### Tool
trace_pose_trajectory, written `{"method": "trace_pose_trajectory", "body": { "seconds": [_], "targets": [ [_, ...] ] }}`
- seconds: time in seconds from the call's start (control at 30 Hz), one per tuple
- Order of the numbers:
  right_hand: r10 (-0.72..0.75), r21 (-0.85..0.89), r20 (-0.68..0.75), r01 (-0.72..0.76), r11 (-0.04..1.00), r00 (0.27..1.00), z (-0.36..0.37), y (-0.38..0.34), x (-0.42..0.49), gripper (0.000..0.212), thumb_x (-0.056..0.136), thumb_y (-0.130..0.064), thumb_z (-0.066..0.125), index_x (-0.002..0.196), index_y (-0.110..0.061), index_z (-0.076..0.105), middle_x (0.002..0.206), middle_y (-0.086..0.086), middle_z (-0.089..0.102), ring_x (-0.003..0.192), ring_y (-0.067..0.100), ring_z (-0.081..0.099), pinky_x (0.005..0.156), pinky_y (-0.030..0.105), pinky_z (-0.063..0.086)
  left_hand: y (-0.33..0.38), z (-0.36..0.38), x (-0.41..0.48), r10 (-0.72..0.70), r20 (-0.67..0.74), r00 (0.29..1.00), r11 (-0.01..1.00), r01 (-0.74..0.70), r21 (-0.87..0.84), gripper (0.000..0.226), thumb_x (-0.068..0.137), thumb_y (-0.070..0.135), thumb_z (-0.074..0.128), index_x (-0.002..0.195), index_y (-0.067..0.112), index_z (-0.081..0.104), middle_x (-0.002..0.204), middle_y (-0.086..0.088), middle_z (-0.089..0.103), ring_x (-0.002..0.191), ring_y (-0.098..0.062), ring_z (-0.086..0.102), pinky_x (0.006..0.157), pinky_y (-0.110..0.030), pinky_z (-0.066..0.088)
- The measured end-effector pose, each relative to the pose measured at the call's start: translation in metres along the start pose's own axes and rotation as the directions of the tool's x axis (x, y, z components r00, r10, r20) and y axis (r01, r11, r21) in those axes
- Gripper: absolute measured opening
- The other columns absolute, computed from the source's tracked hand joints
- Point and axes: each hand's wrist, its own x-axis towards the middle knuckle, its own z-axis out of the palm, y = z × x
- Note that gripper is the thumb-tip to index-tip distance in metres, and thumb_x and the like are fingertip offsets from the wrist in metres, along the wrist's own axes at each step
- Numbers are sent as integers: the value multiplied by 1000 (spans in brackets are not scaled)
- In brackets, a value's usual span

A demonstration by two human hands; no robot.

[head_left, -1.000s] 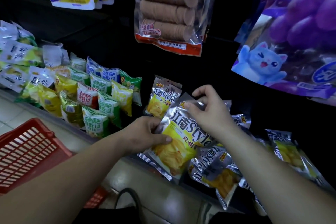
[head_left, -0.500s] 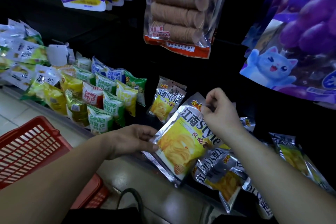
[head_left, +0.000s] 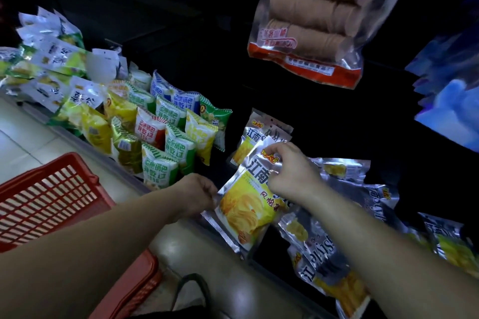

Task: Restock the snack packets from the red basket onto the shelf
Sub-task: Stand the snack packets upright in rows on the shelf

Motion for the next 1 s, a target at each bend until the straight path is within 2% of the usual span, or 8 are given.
{"method": "trace_pose_trajectory", "body": {
  "seconds": [0.1, 0.17, 0.37, 0.47, 0.6, 0.7, 0.87, 1.0],
  "targets": [
    [-1, -205, 115, 25, 978, 993, 21, 8, 41, 76, 73, -24, 70, 144, -34, 45, 140, -6, 41, 130, 29, 47, 107, 41, 45, -26, 11, 40, -36, -105, 994, 999, 37, 8, 24, 92, 11, 70, 69, 14, 67, 65, -4, 61, 51, -12, 58, 49, -20, 49],
    [-20, -297, 167, 69, 953, 986, 36, 17, 63, 87, 76, -30, 76, 152, -38, 34, 145, -3, 32, 135, 31, 37, 113, 41, 38, -45, 23, 69, -45, -185, 982, 999, 42, -18, 22, 91, 16, 70, 69, 16, 66, 68, -4, 68, 65, -22, 69, 62, -34, 61],
    [-40, -489, 193, 131, 862, 980, 68, 54, 131, 106, 81, -42, 80, 161, -41, 10, 153, 2, 13, 147, 29, 17, 119, 40, 20, -65, 49, 142, -22, -301, 953, 990, -21, -140, 6, 89, 23, 74, 94, 25, 70, 88, 2, 73, 92, -23, 71, 81, -32, 57],
    [-109, -558, 168, 186, 809, 980, 72, 62, 160, 106, 81, -42, 81, 161, -39, 11, 154, 4, 12, 147, 29, 14, 120, 44, 17, -65, 58, 161, 8, -334, 943, 979, -76, -190, 34, 92, 20, 69, 126, 16, 65, 111, -4, 70, 111, -24, 67, 96, -31, 52],
    [-240, -597, 160, 287, 749, 958, 84, 67, 176, 100, 82, -41, 80, 159, -42, 16, 151, 1, 16, 141, 28, 19, 116, 44, 20, -78, 89, 142, 377, -421, 825, 926, -332, 179, 66, 88, 43, 65, 150, 29, 46, 152, -11, 43, 136, -32, 48, 107, -39, 47],
    [-317, -640, 132, 325, 696, 939, 96, 73, 173, 92, 84, -49, 78, 156, -48, 22, 159, -2, 15, 144, 27, 20, 117, 47, 17, -91, 118, 133, 402, -234, 885, 901, -338, 271, 86, 82, 64, 60, 157, 50, 20, 171, -6, 7, 153, -34, 24, 116, -45, 39],
    [-310, -505, -247, 151, 849, 918, 96, 102, 151, 68, 91, -58, 65, 152, -41, 41, 163, 11, 25, 149, 37, 21, 118, 58, 23, -85, 132, 143, 359, -257, 897, 923, -301, 239, 83, 87, 53, 66, 158, 46, 23, 171, -9, -6, 156, -35, 11, 123, -45, 29],
    [-124, -401, -92, 77, 913, 988, 82, 124, 152, 65, 97, -68, 45, 156, -51, 26, 172, 2, 1, 158, 28, -7, 126, 50, 12, -79, 130, 146, 379, -307, 873, 917, -309, 252, 75, 88, 34, 71, 152, 42, 33, 171, -8, -8, 156, -37, 11, 120, -49, 33]
  ]
}}
